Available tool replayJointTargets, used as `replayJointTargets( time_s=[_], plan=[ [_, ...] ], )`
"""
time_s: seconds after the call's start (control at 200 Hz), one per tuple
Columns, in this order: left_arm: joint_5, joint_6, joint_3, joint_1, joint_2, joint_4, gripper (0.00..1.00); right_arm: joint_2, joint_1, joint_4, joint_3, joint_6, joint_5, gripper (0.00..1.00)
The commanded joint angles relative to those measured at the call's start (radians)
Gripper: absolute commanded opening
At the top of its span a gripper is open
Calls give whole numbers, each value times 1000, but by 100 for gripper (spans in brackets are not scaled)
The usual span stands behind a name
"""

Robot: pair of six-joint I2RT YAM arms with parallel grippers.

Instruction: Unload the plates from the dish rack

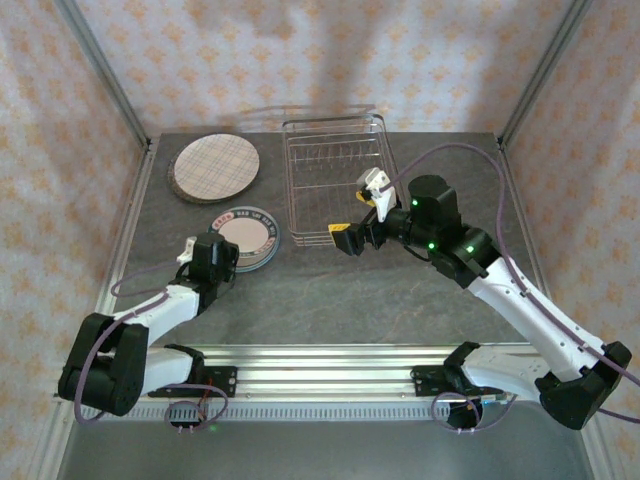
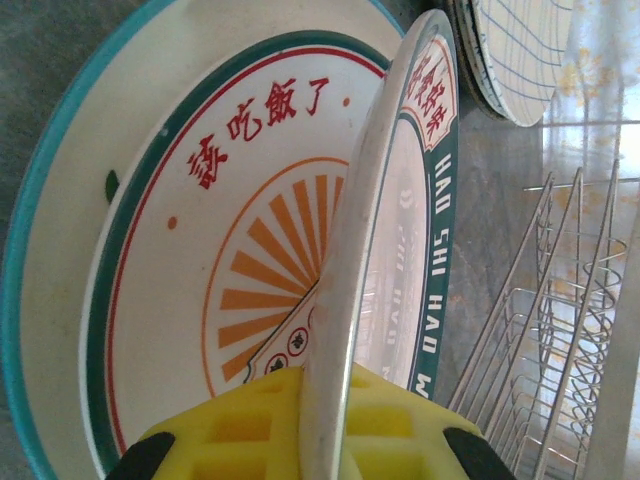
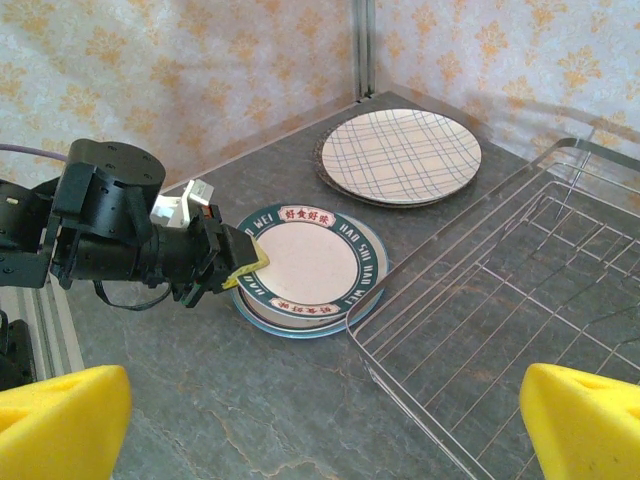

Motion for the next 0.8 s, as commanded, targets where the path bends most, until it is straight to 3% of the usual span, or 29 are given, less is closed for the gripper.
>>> replayJointTargets(
  time_s=[0.0, 0.41, 0.796],
  plan=[
    [-4, 6, -9, 10, 5, 67, 0, 1, 7, 2, 37, 13, -11, 99],
    [11, 7, -13, 15, 15, 56, 0, 8, 6, 0, 47, 19, -14, 99],
    [12, 10, -20, 16, -5, 28, 30, 12, 7, -4, 54, 29, -11, 99]
  ],
)
